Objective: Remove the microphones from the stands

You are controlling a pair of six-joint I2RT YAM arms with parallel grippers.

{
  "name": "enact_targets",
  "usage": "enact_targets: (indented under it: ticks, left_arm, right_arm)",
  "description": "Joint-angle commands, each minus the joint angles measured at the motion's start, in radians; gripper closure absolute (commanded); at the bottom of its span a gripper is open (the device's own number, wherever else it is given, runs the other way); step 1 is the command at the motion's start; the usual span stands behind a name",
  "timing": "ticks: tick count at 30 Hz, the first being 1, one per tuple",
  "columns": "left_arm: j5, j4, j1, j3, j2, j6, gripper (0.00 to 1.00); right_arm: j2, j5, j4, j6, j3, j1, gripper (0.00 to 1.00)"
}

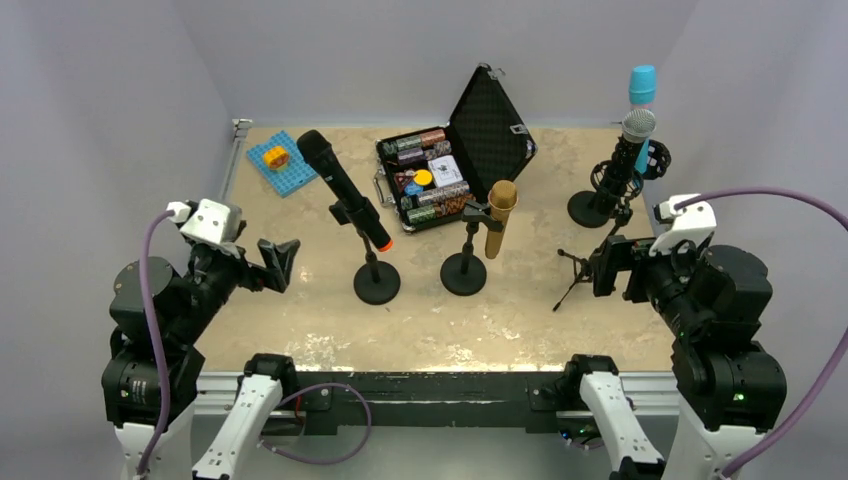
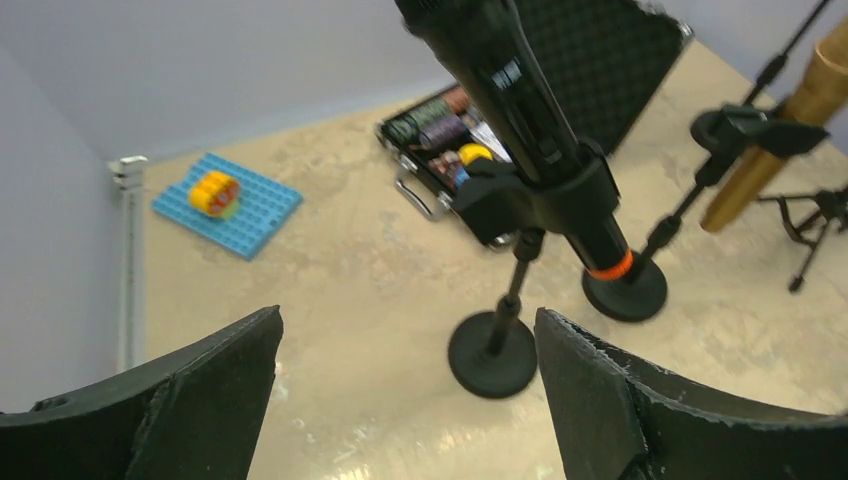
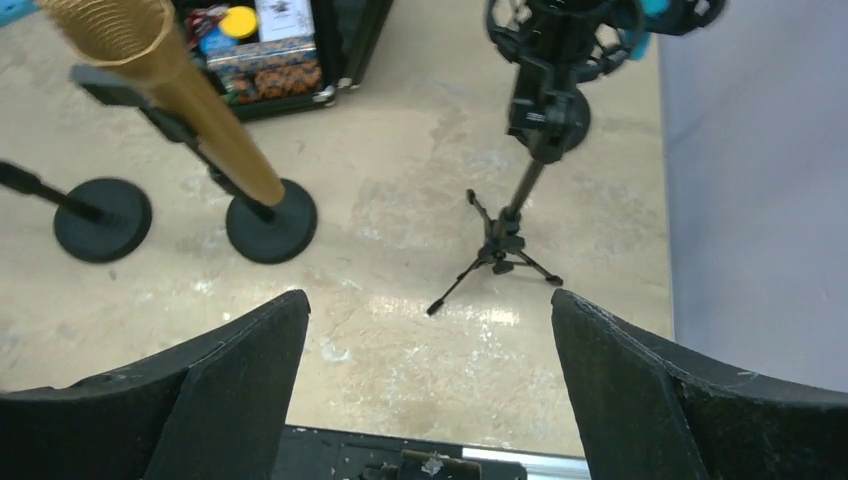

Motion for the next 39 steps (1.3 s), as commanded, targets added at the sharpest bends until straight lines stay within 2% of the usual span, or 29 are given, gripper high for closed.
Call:
enact_targets:
  ticks: [1,3,4,7,11,13,15,17,19,21,23,25,28,31,35,39]
  left_arm:
    - [0.198,-0.067,0.006,-0.053,-0.025,0.009,0.00]
    - [0.268,-0.074,0.006,-0.075,-0.037,0.009,0.00]
    - [0.301,-0.073,0.006,-0.078,-0.038,0.009,0.00]
    - [0.384,-0.058,0.006,-0.092,-0.037,-0.017,0.00]
    - [0.388,0.045,0.004,-0.141,-0.052,-0.116,0.04]
    - [0.344,0.129,0.004,-0.142,-0.042,-0.196,0.05]
    - [0.306,0.173,0.004,-0.116,-0.009,-0.271,0.05]
    - [0.290,0.167,0.007,-0.024,0.054,-0.375,0.02]
    - [0.388,0.204,0.007,0.053,0.123,-0.400,0.02]
    - [0.460,0.203,0.007,0.123,0.207,-0.358,0.02]
    - [0.473,0.150,0.007,0.187,0.287,-0.285,0.02]
    - [0.471,0.138,0.007,0.199,0.325,-0.216,0.02]
    - [0.532,0.117,0.007,0.208,0.372,-0.175,0.02]
    - [0.572,0.124,0.007,0.153,0.363,-0.134,0.03]
    - [0.681,0.061,0.006,0.043,0.281,0.106,0.03]
    - [0.651,-0.010,0.006,-0.015,0.211,0.224,0.03]
  right_arm:
    - [-0.040,-0.229,0.037,-0.113,0.020,-0.002,0.04]
    - [-0.041,-0.437,0.058,-0.198,0.050,-0.002,0.04]
    - [-0.033,-0.492,0.086,-0.178,0.061,-0.001,0.04]
    - [0.112,-0.554,0.057,-0.125,0.176,-0.001,0.05]
    - [0.285,-0.602,0.095,-0.112,0.336,0.005,0.04]
    - [0.388,-0.607,0.091,-0.120,0.436,0.041,0.04]
    - [0.460,-0.571,0.082,-0.143,0.518,0.119,0.04]
    - [0.503,-0.507,0.100,-0.182,0.549,0.221,0.04]
    - [0.525,-0.458,0.154,-0.208,0.532,0.322,0.04]
    - [0.511,-0.408,0.268,-0.209,0.449,0.397,0.04]
    - [0.489,-0.387,0.413,-0.166,0.343,0.450,0.04]
    - [0.470,-0.402,0.533,-0.155,0.229,0.507,0.05]
    - [0.459,-0.347,0.710,-0.158,0.108,0.603,0.05]
    - [0.521,-0.342,0.737,-0.117,0.152,0.672,0.05]
    - [0.619,-0.365,0.742,-0.115,0.230,0.745,0.05]
    - [0.745,-0.253,0.767,-0.078,0.335,0.857,0.03]
